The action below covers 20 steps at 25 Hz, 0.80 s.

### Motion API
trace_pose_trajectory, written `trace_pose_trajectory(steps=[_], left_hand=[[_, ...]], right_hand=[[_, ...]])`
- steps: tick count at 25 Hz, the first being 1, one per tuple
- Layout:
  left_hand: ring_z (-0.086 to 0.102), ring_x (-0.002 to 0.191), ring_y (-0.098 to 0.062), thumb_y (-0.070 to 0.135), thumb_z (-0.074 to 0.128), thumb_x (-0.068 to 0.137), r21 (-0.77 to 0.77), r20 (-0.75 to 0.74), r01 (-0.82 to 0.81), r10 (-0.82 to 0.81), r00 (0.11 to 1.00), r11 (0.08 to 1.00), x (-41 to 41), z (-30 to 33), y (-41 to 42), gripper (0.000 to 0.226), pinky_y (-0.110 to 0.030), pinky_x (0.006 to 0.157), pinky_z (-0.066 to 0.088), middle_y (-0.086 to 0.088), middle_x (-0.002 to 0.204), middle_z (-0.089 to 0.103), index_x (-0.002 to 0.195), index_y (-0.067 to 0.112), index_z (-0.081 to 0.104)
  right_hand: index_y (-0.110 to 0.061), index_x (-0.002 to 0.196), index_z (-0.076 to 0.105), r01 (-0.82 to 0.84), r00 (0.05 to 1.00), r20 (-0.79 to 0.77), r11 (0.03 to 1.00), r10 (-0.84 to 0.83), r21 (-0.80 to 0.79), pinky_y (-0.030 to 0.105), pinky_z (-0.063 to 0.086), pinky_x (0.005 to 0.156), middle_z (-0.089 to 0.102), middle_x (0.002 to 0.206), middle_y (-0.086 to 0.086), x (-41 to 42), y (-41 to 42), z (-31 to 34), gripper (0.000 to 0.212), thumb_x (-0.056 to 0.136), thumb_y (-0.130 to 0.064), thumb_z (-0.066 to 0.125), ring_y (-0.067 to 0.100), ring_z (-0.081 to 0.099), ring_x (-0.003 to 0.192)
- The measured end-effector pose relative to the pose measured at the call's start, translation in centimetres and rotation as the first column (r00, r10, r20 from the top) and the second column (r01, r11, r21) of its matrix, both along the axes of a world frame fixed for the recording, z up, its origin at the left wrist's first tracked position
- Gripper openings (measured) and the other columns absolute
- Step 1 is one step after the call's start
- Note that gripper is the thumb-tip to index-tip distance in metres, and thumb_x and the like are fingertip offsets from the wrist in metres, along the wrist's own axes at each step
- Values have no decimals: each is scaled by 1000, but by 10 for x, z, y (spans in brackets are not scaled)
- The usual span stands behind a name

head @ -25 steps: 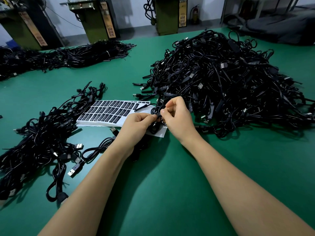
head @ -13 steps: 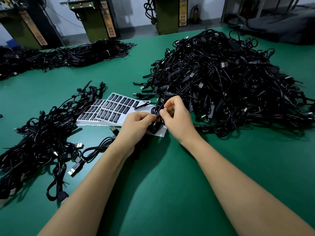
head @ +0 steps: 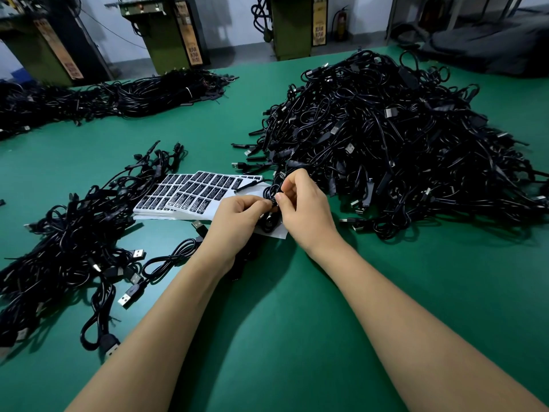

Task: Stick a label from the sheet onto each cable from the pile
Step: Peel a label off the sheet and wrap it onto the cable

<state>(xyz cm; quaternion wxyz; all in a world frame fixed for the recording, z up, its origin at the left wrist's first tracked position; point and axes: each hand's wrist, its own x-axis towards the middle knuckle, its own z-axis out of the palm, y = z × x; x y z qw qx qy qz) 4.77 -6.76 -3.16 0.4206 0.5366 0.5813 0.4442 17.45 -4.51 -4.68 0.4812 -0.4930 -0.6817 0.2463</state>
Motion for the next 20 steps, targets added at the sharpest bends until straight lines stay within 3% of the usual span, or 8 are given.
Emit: trace_pose_trajectory(steps=[4,6,9,11,15,17,20], left_hand=[[45,59,-12,21,60,91,2,-9,-25,25,1000,1000,0,-1,1,26,-29,57,33,1,62,56,70,16,74],[46,57,-11,20,60,91,-10,20,-27,27,999,1000,-1,-1,2,25,-27,56,35,2,62,58,72,12,73],[46,46,-4,20,60,91,-20,53,-29,30,998,999,-2,-1,1,26,-17,46,37,7,55,58,70,13,74],[39,39,0,17,59,91,6,58,-22,22,998,1000,-2,0,0,27,-12,39,31,12,47,52,70,10,72],[35,36,1,13,58,90,43,102,21,-26,994,999,-4,3,-2,30,-10,36,27,12,43,47,63,14,71],[37,36,1,14,59,91,52,120,36,-42,992,998,-4,3,-3,33,-9,37,28,12,43,49,61,16,72],[43,36,2,19,60,93,74,149,49,-60,987,996,-3,3,-4,35,-7,39,31,12,44,53,60,17,72]], right_hand=[[-11,92,48,74,995,-70,996,-77,-46,21,31,67,50,84,4,3,4,-2,13,88,-4,59,17,45,76],[-13,91,49,104,973,-191,987,-127,-125,22,38,70,53,83,4,6,7,0,11,90,-5,57,20,50,77],[-15,87,52,75,926,-343,967,-158,-244,43,51,79,59,81,4,7,9,1,7,94,-14,53,27,60,80],[-17,81,55,14,937,-334,967,-102,-256,45,51,78,62,74,1,5,7,3,15,95,-24,55,22,60,73],[-18,75,57,-113,956,-290,966,43,-231,34,52,66,64,64,-3,2,2,6,20,85,-26,72,15,61,62],[-14,76,55,-172,930,-358,955,77,-242,29,53,57,64,61,1,3,2,6,20,86,-19,72,13,60,56],[-10,75,56,-220,896,-435,939,88,-264,15,42,45,63,54,0,5,2,8,19,92,-15,64,7,57,45]])
